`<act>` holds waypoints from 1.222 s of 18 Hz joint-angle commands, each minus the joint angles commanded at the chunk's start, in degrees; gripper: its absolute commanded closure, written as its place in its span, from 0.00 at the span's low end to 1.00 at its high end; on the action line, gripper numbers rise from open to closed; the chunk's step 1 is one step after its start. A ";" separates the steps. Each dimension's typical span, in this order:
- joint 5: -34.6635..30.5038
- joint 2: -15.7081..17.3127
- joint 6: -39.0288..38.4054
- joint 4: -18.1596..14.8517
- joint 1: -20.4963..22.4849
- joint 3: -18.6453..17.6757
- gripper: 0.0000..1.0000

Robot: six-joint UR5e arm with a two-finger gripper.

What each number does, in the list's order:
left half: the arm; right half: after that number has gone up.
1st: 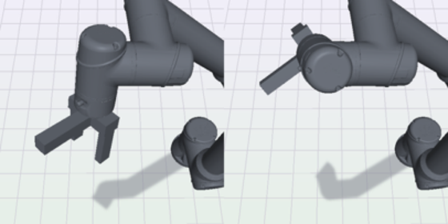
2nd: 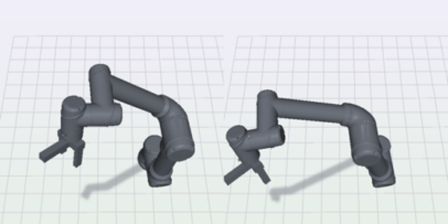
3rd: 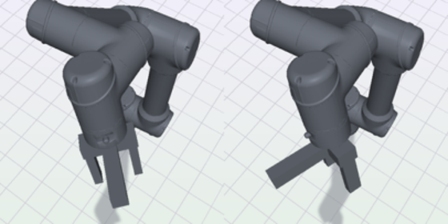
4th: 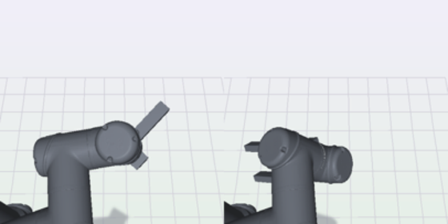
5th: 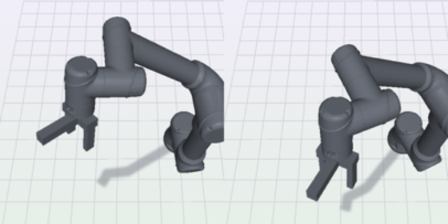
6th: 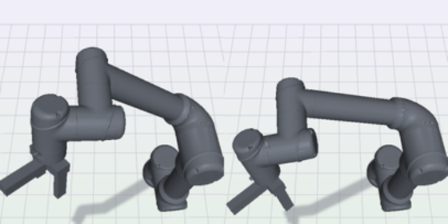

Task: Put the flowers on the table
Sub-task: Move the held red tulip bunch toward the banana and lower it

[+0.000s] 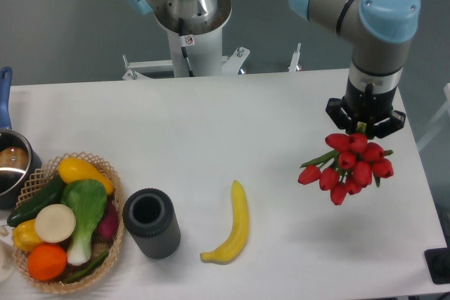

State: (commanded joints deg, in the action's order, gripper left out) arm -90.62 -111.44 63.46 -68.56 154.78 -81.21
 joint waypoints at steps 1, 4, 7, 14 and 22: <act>0.00 -0.18 0.00 0.17 -0.09 -0.26 1.00; 0.09 -0.18 0.00 0.09 -0.18 -1.32 0.98; 0.70 -0.27 -0.26 0.00 -0.70 -1.84 0.96; 0.70 -0.09 -0.62 0.18 -3.34 -8.35 0.89; 0.44 0.43 -0.35 5.35 -2.90 -13.09 0.00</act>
State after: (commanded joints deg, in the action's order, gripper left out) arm -90.18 -111.01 63.11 -63.21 151.87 -94.30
